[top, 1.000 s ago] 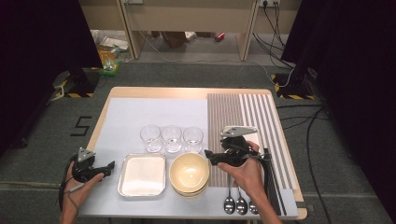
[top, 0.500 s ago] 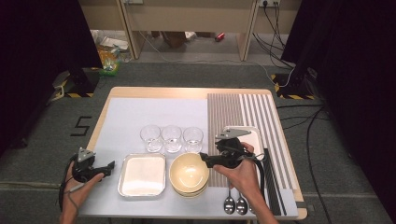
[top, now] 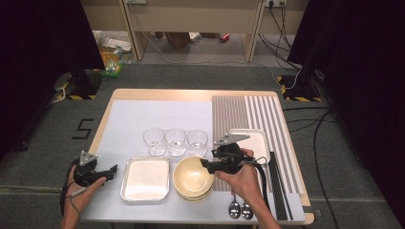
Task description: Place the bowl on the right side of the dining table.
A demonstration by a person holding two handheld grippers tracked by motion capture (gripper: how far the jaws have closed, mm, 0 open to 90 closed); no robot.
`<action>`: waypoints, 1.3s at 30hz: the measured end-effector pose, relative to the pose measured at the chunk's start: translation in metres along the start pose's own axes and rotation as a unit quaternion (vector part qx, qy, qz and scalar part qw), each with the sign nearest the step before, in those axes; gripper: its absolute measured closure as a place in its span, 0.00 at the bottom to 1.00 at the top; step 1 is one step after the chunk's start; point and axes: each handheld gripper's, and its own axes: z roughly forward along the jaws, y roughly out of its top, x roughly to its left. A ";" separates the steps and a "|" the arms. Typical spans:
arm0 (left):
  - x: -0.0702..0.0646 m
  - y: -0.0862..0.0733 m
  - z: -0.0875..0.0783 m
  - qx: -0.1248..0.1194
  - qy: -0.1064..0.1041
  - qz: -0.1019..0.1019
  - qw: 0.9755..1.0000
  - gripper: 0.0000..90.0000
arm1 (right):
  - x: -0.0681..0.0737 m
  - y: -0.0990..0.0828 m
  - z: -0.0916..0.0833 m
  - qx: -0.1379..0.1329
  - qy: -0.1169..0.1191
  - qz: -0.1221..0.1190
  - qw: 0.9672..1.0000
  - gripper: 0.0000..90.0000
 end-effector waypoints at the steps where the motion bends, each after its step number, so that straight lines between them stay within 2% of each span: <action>1: 0.000 0.000 0.000 -0.004 0.002 0.000 1.000 0.15 | 0.001 0.000 0.002 0.004 0.002 -0.001 1.000 0.54; 6: 0.000 0.000 0.000 0.001 0.000 0.000 1.000 0.15 | 0.002 0.000 0.008 0.012 0.012 -0.008 1.000 0.61; 14: -0.001 0.000 0.000 -0.002 0.001 0.001 1.000 0.15 | -0.002 -0.003 0.015 0.008 0.033 -0.012 0.999 0.74; 23: 0.000 0.000 0.000 -0.004 0.001 0.000 1.000 0.15 | -0.003 -0.005 0.023 0.023 0.047 -0.011 0.999 0.79; 38: 0.000 0.000 0.000 0.001 -0.001 0.002 1.000 0.15 | -0.002 -0.005 0.030 0.042 0.042 -0.016 0.998 0.80; 39: 0.000 0.000 0.001 -0.005 0.001 0.000 1.000 0.15 | -0.002 -0.004 0.030 0.043 0.043 -0.016 0.998 0.81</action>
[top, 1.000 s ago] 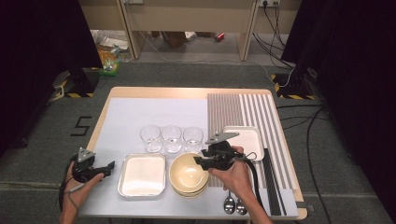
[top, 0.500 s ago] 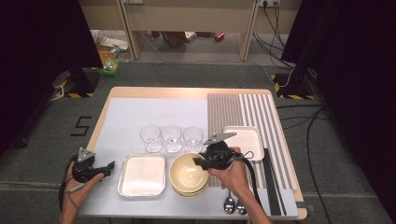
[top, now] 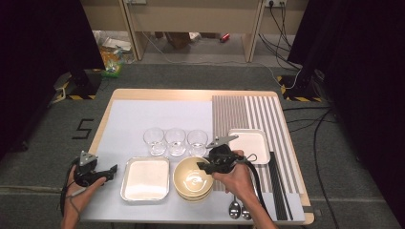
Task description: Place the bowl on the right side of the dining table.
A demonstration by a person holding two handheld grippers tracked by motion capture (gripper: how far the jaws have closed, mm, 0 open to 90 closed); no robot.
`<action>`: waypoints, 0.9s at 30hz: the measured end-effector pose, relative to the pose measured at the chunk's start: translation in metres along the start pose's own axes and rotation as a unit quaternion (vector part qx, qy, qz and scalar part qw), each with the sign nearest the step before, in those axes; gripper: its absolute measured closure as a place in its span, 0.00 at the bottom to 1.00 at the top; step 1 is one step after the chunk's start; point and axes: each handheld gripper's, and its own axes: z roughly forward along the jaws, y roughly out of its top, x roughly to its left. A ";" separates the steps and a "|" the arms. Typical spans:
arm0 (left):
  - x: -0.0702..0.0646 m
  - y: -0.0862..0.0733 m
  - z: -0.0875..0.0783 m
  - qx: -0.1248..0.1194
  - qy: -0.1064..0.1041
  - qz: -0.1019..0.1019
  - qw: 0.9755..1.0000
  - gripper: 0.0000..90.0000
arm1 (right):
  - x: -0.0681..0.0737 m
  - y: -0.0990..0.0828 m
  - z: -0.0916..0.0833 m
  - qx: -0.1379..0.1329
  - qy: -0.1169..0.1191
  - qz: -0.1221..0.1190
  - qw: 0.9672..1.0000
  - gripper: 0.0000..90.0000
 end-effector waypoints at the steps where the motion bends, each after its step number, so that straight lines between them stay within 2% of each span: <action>1: 0.000 0.000 -0.001 0.006 -0.003 0.000 1.000 0.15 | 0.000 0.000 0.000 0.000 0.000 0.000 1.000 0.81; 7: 0.000 0.000 -0.001 0.004 -0.002 0.000 1.000 0.15 | -0.001 0.000 0.000 0.001 -0.011 -0.011 1.000 0.91; 10: 0.000 0.000 0.000 0.002 0.000 0.002 1.000 0.15 | 0.000 0.000 0.000 0.001 -0.013 -0.015 1.000 0.91; 18: 0.000 0.000 0.000 0.001 0.000 0.000 1.000 0.15 | 0.006 0.003 -0.004 0.005 -0.029 -0.052 0.998 0.93; 27: 0.000 0.000 -0.001 0.005 -0.002 0.002 1.000 0.16 | 0.010 0.004 -0.005 0.000 -0.038 -0.067 0.997 0.93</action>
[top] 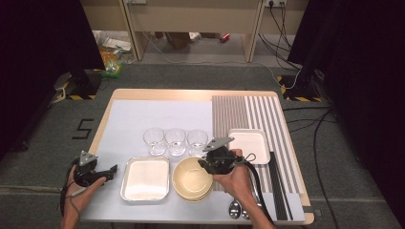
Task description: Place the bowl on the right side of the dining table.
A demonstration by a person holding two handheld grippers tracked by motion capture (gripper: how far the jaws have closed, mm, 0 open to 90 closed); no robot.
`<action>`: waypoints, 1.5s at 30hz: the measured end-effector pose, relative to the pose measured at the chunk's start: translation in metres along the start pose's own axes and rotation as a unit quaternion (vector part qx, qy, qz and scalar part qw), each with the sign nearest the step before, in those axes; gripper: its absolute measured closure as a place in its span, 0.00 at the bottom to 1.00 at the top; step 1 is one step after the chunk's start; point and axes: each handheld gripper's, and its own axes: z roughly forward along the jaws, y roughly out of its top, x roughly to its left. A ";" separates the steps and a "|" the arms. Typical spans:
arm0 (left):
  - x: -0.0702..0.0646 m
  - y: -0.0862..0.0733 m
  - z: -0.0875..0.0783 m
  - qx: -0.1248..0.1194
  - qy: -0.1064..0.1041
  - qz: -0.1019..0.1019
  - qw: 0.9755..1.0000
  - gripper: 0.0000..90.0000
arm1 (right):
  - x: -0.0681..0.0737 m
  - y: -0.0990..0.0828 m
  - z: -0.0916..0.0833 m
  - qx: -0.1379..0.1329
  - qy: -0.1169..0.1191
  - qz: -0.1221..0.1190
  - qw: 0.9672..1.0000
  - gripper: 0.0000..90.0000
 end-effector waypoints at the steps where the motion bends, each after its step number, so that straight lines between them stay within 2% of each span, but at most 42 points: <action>1: 0.000 0.000 0.000 -0.002 0.001 -0.001 1.000 0.16 | 0.001 0.000 0.000 -0.001 -0.001 -0.001 1.000 0.93; 18: 0.000 0.000 0.001 -0.004 0.002 -0.002 1.000 0.16 | -0.004 0.002 -0.009 -0.021 0.017 0.008 1.000 0.93; 22: 0.000 0.000 0.000 -0.001 0.000 0.000 1.000 0.16 | -0.004 0.002 -0.009 -0.022 0.015 0.004 1.000 0.93; 26: 0.000 0.000 0.000 -0.001 0.000 0.000 1.000 0.16 | -0.001 0.002 -0.007 -0.013 0.004 -0.005 1.000 0.93; 30: -0.001 0.000 -0.001 -0.001 0.000 0.003 1.000 0.17 | 0.005 0.004 -0.009 -0.007 -0.021 -0.032 0.999 0.93; 31: -0.001 0.000 0.000 -0.004 0.001 0.003 1.000 0.17 | 0.005 0.004 -0.009 -0.007 -0.021 -0.032 0.999 0.93; 32: -0.001 0.000 -0.001 -0.010 0.000 0.002 1.000 0.18 | 0.009 0.006 -0.009 0.000 -0.030 -0.042 0.999 0.93; 34: 0.000 0.000 -0.003 -0.009 -0.005 0.001 1.000 0.18 | 0.009 0.006 -0.008 0.000 -0.031 -0.045 0.999 0.93; 35: 0.000 -0.001 -0.004 -0.016 -0.008 -0.005 1.000 0.18 | 0.009 0.007 -0.009 -0.001 -0.030 -0.047 0.998 0.93; 37: 0.002 -0.002 -0.006 -0.009 -0.020 -0.022 0.999 0.18 | 0.009 0.006 -0.008 -0.001 -0.031 -0.048 0.998 0.93; 38: 0.001 -0.002 -0.007 -0.007 -0.020 -0.027 0.999 0.17 | 0.009 0.006 -0.009 -0.001 -0.030 -0.045 0.999 0.93; 41: -0.001 -0.001 -0.013 -0.009 -0.010 -0.018 1.000 0.17 | 0.009 0.006 -0.009 -0.002 -0.031 -0.047 0.998 0.93; 42: -0.006 0.004 -0.023 -0.015 -0.010 -0.016 1.000 0.17 | 0.010 0.005 -0.009 -0.002 -0.032 -0.047 0.998 0.94; 43: -0.006 0.004 -0.023 -0.015 -0.010 -0.016 1.000 0.17 | 0.011 0.005 -0.009 -0.003 -0.035 -0.050 0.998 0.94; 44: -0.013 0.010 -0.036 -0.028 -0.013 -0.013 0.999 0.17 | 0.012 0.005 -0.009 -0.003 -0.035 -0.049 0.998 0.94; 45: -0.013 0.010 -0.036 -0.028 -0.013 -0.013 0.999 0.17 | 0.012 0.005 -0.009 -0.003 -0.035 -0.049 0.998 0.94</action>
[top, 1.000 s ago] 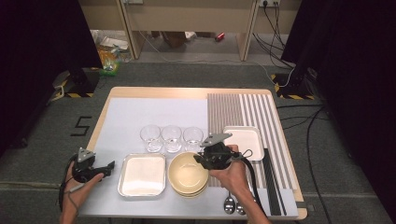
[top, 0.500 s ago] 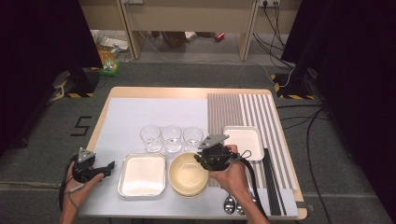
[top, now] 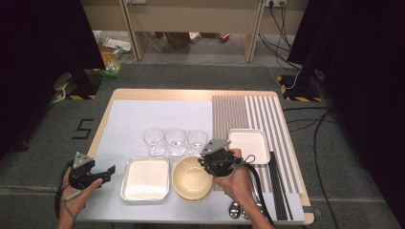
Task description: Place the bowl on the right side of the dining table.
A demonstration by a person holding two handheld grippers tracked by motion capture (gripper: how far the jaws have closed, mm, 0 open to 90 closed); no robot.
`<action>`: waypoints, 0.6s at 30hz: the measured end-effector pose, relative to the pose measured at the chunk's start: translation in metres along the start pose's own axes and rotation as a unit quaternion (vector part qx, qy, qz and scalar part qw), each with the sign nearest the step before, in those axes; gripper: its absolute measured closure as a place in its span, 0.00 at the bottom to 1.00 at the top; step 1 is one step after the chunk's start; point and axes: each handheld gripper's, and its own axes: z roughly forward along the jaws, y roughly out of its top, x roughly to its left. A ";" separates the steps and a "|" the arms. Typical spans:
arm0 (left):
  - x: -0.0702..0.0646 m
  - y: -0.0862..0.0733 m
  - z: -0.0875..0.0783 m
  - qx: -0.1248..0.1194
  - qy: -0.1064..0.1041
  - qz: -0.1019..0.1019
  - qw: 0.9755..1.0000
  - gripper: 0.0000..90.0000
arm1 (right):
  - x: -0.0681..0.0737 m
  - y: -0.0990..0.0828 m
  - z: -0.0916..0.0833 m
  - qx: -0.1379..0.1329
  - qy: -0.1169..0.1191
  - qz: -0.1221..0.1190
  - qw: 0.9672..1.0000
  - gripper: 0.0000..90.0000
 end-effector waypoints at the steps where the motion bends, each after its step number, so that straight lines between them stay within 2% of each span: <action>1: -0.006 0.004 -0.006 0.000 -0.011 -0.001 1.000 0.17 | 0.000 0.000 0.000 0.000 -0.001 0.000 1.000 0.94; 2: -0.021 0.008 -0.015 -0.005 -0.039 0.007 0.999 0.17 | 0.000 0.000 0.000 0.000 -0.001 -0.002 1.000 0.94; 5: -0.046 0.011 -0.022 -0.001 -0.075 0.024 0.997 0.17 | 0.000 0.000 0.000 0.002 -0.001 -0.001 1.000 0.94; 6: -0.046 0.011 -0.022 -0.001 -0.075 0.024 0.997 0.17 | 0.000 0.000 0.000 0.002 -0.001 -0.002 1.000 0.94; 7: -0.061 0.013 -0.024 0.002 -0.103 0.026 0.994 0.17 | 0.000 0.000 0.000 0.003 -0.001 -0.001 1.000 0.94; 8: -0.061 0.013 -0.024 0.002 -0.103 0.026 0.994 0.17 | 0.000 0.000 0.001 0.003 0.000 -0.001 1.000 0.94; 9: -0.067 0.014 -0.025 0.003 -0.112 0.026 0.993 0.17 | 0.000 0.000 0.001 0.003 0.000 -0.001 1.000 0.94; 10: -0.078 0.016 -0.028 0.004 -0.120 0.034 0.992 0.17 | 0.000 0.000 0.000 0.004 0.000 0.001 1.000 0.94; 14: -0.089 0.018 -0.033 -0.005 -0.130 0.032 0.991 0.17 | 0.000 0.000 0.001 0.004 0.000 -0.001 1.000 0.94; 18: -0.107 0.017 -0.037 -0.005 -0.139 0.036 0.990 0.17 | -0.001 0.000 0.001 0.004 0.002 0.001 1.000 0.94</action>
